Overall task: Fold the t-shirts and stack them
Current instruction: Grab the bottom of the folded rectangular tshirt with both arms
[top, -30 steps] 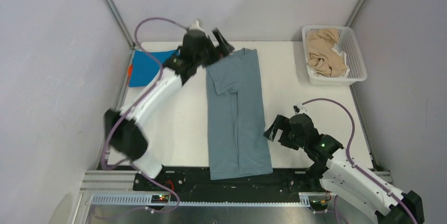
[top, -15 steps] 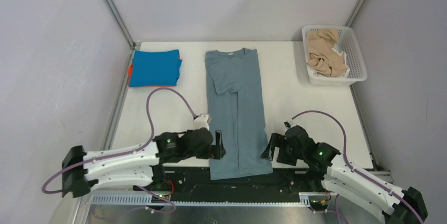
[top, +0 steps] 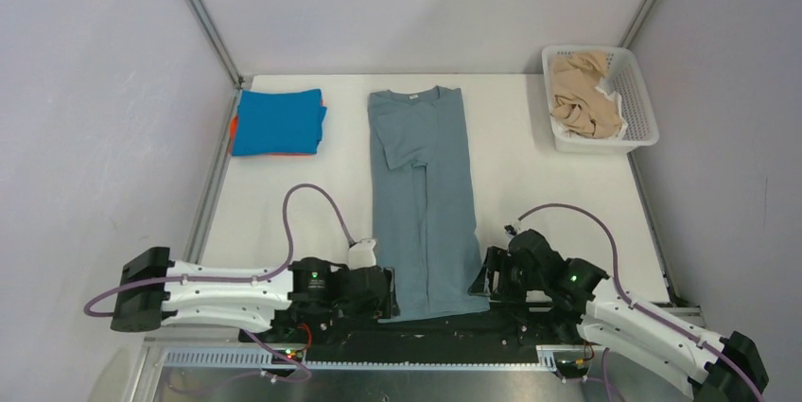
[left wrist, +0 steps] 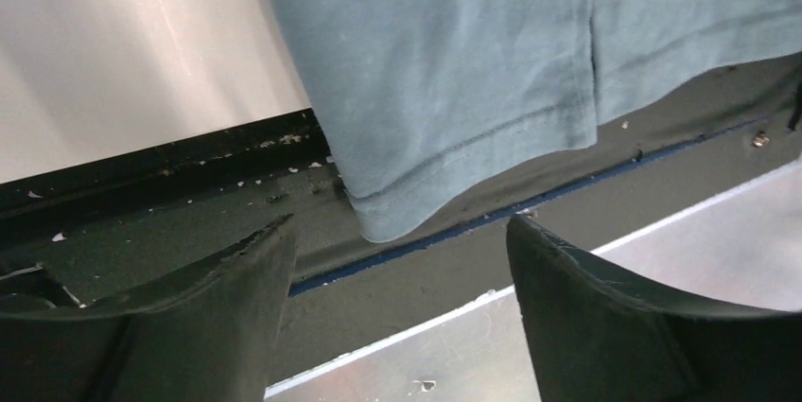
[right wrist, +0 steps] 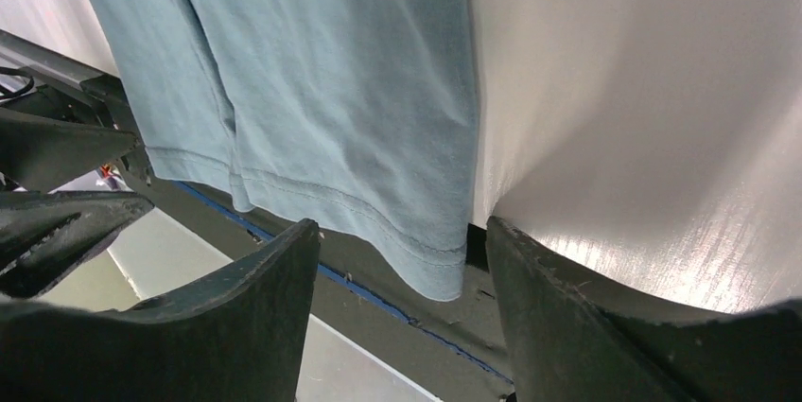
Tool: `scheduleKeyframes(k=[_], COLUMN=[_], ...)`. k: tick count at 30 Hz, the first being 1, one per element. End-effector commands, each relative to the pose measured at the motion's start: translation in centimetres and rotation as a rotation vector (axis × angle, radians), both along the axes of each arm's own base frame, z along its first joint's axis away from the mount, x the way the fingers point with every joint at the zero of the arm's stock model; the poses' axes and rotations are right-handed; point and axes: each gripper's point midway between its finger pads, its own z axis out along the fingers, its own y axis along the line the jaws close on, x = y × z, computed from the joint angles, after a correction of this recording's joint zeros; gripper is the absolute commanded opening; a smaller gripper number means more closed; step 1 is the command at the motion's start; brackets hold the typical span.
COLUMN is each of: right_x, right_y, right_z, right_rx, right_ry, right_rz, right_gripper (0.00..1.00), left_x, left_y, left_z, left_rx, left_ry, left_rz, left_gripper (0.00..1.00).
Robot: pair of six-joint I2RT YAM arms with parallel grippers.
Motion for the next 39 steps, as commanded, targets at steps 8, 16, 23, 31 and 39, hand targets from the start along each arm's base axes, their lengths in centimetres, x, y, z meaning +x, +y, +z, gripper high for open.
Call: scheduleKeyframes(k=[8,16,23,31,39], right_x=[-1.9,-2.1,-2.4,-1.8,1.2], right_y=[-0.7,-0.7,0.0,1.0,3.3], right_z=[-1.4,-1.6,-1.0,1.9,6.5], right_rx=[-0.024,-0.022,0.017,0.089,0.161], right_ry=[0.070,0.077,0.072,-0.014,-0.171], right_rz=[0.032,0.024,0.047,0.085,0.097], right_gripper=[0.55,0.37,0.08,0.03,0.03], left_x=[0.7,0.7,0.2,1.8,6.7], left_y=[0.6,0.2,0.0,-1.7,-1.7], left_z=[-1.8,-3.1,-3.5,0.6,6.2], left_rx=[0.053,0.072,0.086,-0.063,-0.181], left_ry=[0.007,0.012,0.033,-0.098,-0.339], left_rz=[0.126,0.122,0.111,0.061,0.095], left_gripper=[0.57,0.34,0.00,0.00,0.00])
